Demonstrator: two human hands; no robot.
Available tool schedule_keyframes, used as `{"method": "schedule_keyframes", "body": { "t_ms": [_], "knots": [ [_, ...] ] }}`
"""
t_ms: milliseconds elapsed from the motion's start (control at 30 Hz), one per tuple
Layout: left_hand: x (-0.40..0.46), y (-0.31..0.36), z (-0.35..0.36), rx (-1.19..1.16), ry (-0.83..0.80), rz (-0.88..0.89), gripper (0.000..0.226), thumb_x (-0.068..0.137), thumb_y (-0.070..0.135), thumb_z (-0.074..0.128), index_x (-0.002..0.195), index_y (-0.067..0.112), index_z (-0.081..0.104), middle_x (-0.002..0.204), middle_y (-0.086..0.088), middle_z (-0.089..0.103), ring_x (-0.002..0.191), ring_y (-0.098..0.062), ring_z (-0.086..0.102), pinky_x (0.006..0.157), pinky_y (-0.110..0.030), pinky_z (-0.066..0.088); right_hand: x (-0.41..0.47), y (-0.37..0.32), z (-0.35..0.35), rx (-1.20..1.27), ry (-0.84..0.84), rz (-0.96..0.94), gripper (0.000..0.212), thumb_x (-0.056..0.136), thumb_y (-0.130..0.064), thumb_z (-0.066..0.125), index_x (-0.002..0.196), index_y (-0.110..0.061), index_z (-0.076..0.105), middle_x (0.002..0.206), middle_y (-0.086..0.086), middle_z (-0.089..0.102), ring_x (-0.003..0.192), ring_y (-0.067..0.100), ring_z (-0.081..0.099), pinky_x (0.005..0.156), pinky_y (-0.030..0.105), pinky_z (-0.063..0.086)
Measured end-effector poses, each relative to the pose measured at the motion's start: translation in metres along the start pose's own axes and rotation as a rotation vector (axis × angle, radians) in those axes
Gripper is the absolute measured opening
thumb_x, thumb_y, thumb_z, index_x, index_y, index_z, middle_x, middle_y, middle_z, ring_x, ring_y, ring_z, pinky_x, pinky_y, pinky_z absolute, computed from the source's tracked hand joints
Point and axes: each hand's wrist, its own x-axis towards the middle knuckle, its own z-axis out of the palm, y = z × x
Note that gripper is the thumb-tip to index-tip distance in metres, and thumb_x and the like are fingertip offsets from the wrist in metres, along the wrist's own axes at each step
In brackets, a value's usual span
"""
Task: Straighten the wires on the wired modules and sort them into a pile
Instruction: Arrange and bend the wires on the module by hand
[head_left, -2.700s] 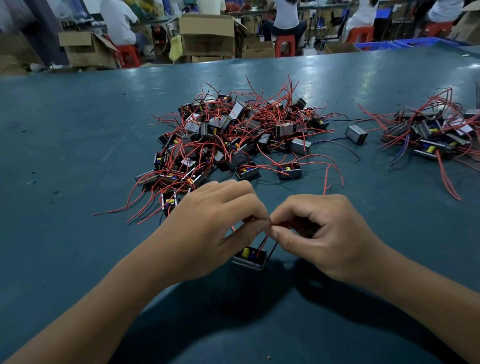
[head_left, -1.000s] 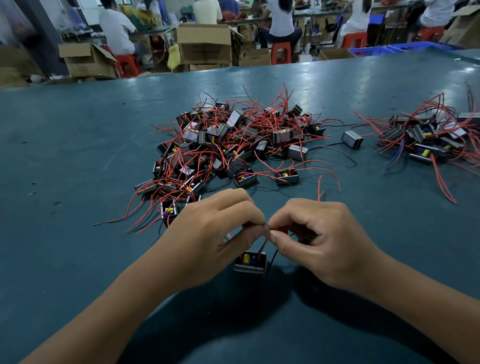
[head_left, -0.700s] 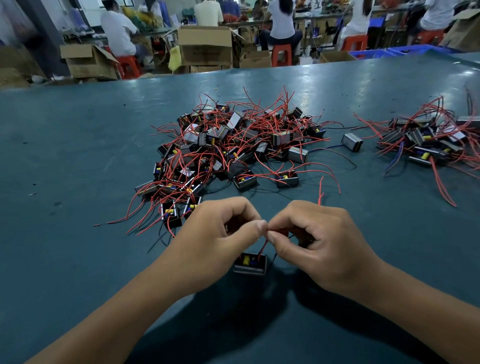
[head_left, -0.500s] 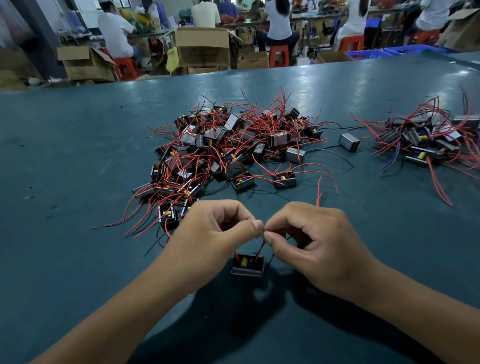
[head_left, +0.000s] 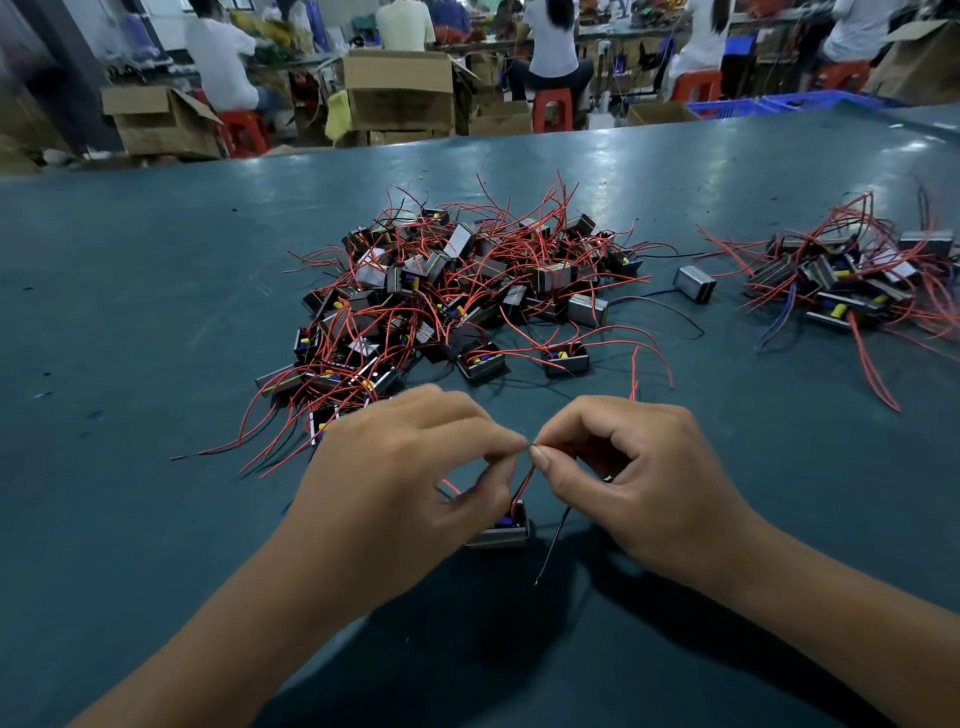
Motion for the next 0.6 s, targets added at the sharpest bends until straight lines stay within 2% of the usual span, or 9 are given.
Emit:
{"method": "schedule_keyframes", "body": {
  "t_ms": [100, 200, 267, 400, 600],
  "knots": [
    [0.003, -0.009, 0.0, 0.056, 0.032, 0.096, 0.014, 0.092, 0.022, 0.068, 0.099, 0.017, 0.079, 0.091, 0.003, 0.067, 0.076, -0.02, 0.061, 0.063, -0.04, 0.05, 0.0, 0.0, -0.001, -0.003, -0.009, -0.011, 0.006, 0.084, -0.018, 0.068, 0.078, -0.017, 0.069, 0.069, -0.008, 0.064, 0.062, 0.015, 0.059, 0.057, 0.029, 0.046],
    [0.005, -0.016, 0.0, 0.117, 0.017, 0.176, 0.016, 0.094, 0.03, 0.067, 0.098, 0.021, 0.08, 0.092, 0.001, 0.067, 0.071, -0.021, 0.055, 0.06, -0.039, 0.047, 0.0, -0.001, -0.002, -0.015, -0.03, -0.039, 0.005, 0.085, -0.015, 0.069, 0.079, -0.016, 0.069, 0.067, -0.011, 0.061, 0.059, 0.007, 0.054, 0.056, 0.012, 0.038],
    [0.005, -0.019, 0.002, 0.118, 0.02, 0.207, 0.018, 0.095, 0.03, 0.066, 0.096, 0.02, 0.081, 0.09, 0.0, 0.067, 0.069, -0.022, 0.053, 0.06, -0.039, 0.045, 0.0, -0.001, -0.003, -0.022, -0.052, -0.058, 0.005, 0.084, -0.013, 0.07, 0.08, -0.014, 0.069, 0.066, -0.016, 0.059, 0.059, 0.002, 0.053, 0.058, 0.007, 0.034],
    [0.005, -0.021, 0.003, 0.099, 0.023, 0.245, 0.019, 0.095, 0.028, 0.065, 0.092, 0.017, 0.08, 0.087, -0.002, 0.066, 0.069, -0.025, 0.054, 0.059, -0.04, 0.045, 0.0, -0.002, -0.004, -0.018, -0.09, -0.076, 0.004, 0.085, -0.015, 0.07, 0.082, -0.014, 0.07, 0.07, -0.014, 0.062, 0.063, 0.006, 0.056, 0.059, 0.011, 0.038],
    [0.006, -0.025, 0.003, 0.039, -0.013, 0.256, 0.023, 0.097, 0.029, 0.062, 0.091, 0.014, 0.078, 0.088, -0.002, 0.064, 0.075, -0.021, 0.054, 0.064, -0.036, 0.045, -0.002, -0.002, -0.004, -0.059, -0.106, -0.132, 0.003, 0.085, -0.012, 0.069, 0.083, -0.012, 0.071, 0.074, -0.014, 0.062, 0.069, -0.004, 0.055, 0.066, 0.006, 0.036]
  ]
}}
